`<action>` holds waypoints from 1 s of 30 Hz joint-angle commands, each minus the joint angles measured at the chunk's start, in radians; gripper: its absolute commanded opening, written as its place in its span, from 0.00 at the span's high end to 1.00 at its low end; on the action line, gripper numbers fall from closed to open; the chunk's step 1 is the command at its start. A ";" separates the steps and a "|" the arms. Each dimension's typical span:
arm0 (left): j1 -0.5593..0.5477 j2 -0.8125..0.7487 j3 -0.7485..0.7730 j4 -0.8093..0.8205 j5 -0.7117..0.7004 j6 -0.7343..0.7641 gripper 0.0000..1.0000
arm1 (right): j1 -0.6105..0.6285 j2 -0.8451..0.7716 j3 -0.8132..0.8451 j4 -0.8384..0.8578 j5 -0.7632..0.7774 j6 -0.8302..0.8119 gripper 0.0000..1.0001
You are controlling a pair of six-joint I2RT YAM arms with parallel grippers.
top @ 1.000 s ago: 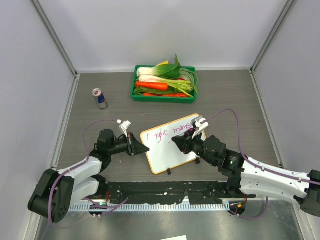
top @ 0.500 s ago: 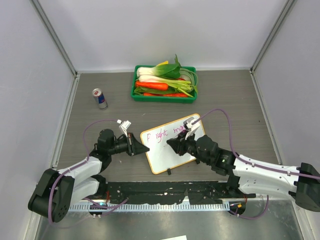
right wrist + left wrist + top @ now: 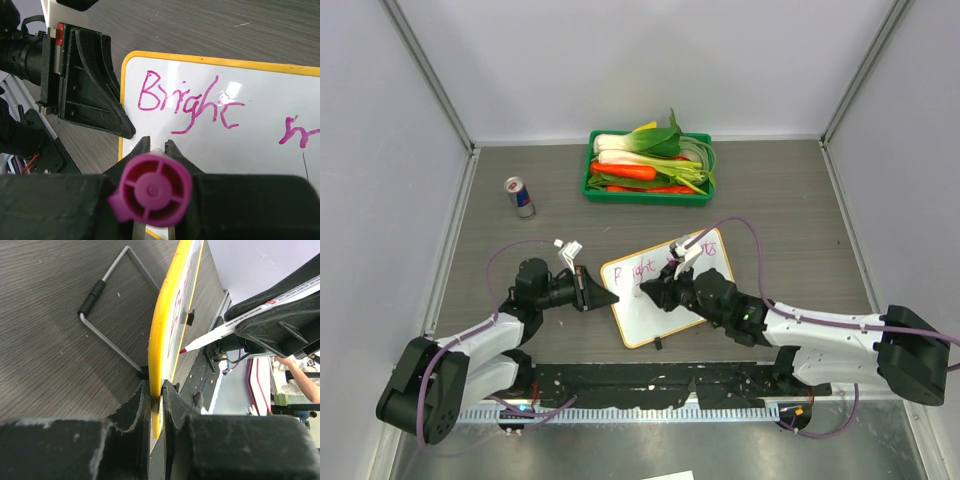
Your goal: Write a sentence on the whiteboard
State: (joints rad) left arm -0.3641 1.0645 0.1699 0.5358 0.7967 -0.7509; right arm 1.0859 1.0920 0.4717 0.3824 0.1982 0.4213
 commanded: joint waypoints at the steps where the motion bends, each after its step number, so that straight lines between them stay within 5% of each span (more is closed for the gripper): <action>1: 0.001 0.014 0.013 0.003 -0.014 0.038 1.00 | 0.006 0.025 0.047 0.075 0.003 0.014 0.98; 30: 0.001 0.005 0.010 0.001 -0.016 0.036 1.00 | 0.011 0.068 0.045 -0.011 -0.006 0.039 0.99</action>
State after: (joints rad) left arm -0.3641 1.0653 0.1715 0.5346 0.7971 -0.7509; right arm 1.0912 1.1767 0.5190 0.3847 0.1947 0.4553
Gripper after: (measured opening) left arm 0.135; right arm 0.206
